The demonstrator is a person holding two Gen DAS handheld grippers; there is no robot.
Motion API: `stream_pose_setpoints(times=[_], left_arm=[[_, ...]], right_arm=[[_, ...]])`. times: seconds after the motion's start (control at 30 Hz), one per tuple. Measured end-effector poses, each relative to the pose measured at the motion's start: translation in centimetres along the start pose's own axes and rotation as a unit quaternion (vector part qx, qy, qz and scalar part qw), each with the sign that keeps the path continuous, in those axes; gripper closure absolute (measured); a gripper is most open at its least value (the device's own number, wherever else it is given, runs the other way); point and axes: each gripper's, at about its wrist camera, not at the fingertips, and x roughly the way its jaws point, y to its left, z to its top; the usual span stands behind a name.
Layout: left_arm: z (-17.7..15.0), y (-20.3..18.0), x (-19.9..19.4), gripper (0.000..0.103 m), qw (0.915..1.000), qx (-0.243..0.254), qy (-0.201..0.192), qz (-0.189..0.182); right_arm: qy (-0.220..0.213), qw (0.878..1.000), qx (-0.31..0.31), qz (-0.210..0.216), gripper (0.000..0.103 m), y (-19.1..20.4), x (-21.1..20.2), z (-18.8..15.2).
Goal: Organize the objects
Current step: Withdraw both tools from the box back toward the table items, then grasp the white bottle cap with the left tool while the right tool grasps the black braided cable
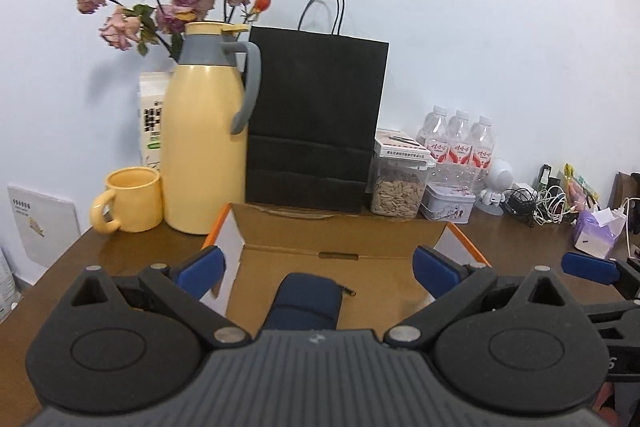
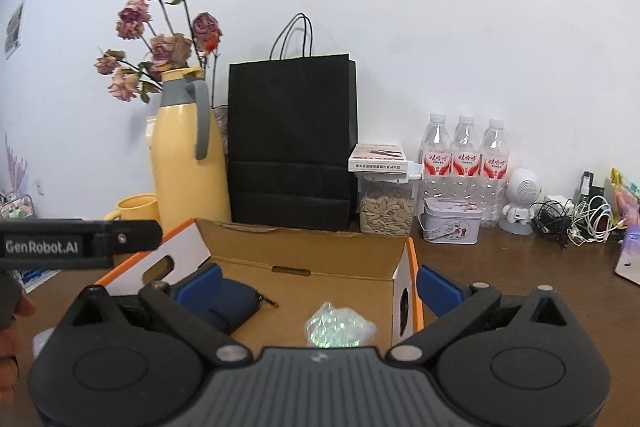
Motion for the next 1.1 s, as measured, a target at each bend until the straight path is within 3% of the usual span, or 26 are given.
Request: stream_pose_setpoints(times=[0.5, 1.1], left_arm=[[-3.0, 2.0, -8.7, 0.000, 0.9998, 0.012, 0.005, 0.016], [-9.2, 4.7, -11.9, 0.000, 0.9976, 0.009, 0.066, 0.017]], right_arm=[[0.008, 1.000, 0.006, 0.000, 0.000, 1.0, -8.3, -3.3], [0.074, 0.997, -0.010, 0.002, 0.000, 2.5, -11.7, -9.8]])
